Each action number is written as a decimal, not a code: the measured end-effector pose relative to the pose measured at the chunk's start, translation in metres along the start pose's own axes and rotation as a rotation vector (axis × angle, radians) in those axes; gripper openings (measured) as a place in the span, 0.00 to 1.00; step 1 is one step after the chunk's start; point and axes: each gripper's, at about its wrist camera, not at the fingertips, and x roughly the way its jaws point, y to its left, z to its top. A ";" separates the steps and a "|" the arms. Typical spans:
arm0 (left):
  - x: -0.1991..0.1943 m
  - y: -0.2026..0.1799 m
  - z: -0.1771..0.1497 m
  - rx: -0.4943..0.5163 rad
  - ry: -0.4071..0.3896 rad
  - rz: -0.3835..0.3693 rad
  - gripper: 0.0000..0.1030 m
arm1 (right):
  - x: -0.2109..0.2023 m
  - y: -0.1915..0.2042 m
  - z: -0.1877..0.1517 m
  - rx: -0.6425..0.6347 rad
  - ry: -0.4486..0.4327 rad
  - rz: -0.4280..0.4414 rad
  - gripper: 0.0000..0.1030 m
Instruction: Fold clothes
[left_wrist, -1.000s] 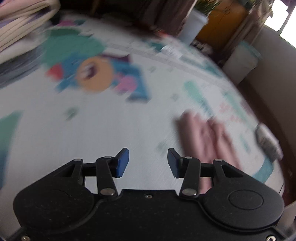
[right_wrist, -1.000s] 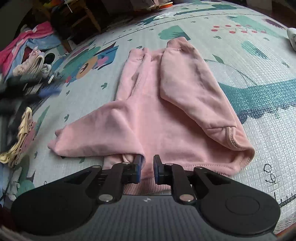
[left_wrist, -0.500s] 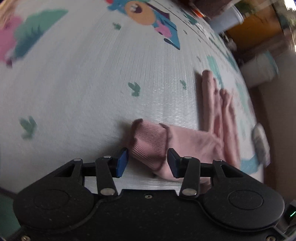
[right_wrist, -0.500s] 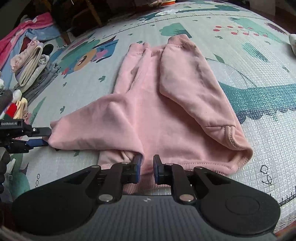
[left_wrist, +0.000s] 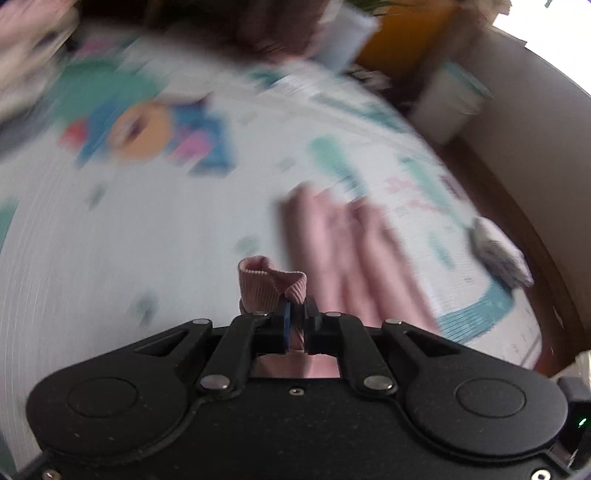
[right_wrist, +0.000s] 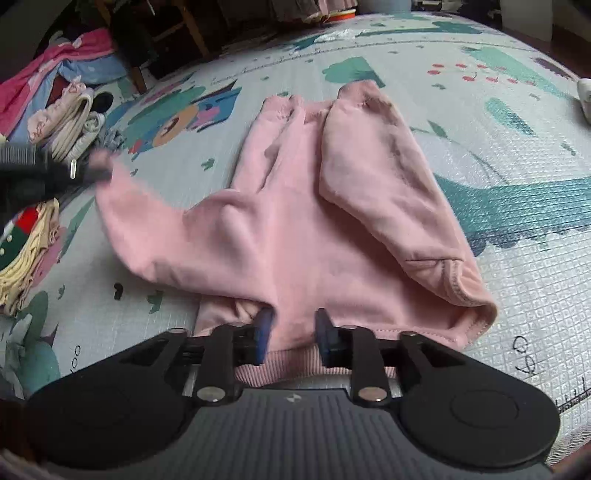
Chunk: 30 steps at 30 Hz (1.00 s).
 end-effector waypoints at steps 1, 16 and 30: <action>0.001 -0.012 0.011 0.042 -0.010 -0.030 0.04 | -0.003 0.000 0.000 0.007 -0.009 0.003 0.37; 0.040 -0.118 0.072 0.442 0.023 -0.248 0.04 | 0.006 0.021 0.006 0.000 -0.015 -0.047 0.55; 0.113 -0.058 0.103 0.395 0.135 -0.099 0.04 | 0.021 0.043 -0.009 -0.301 0.008 -0.169 0.51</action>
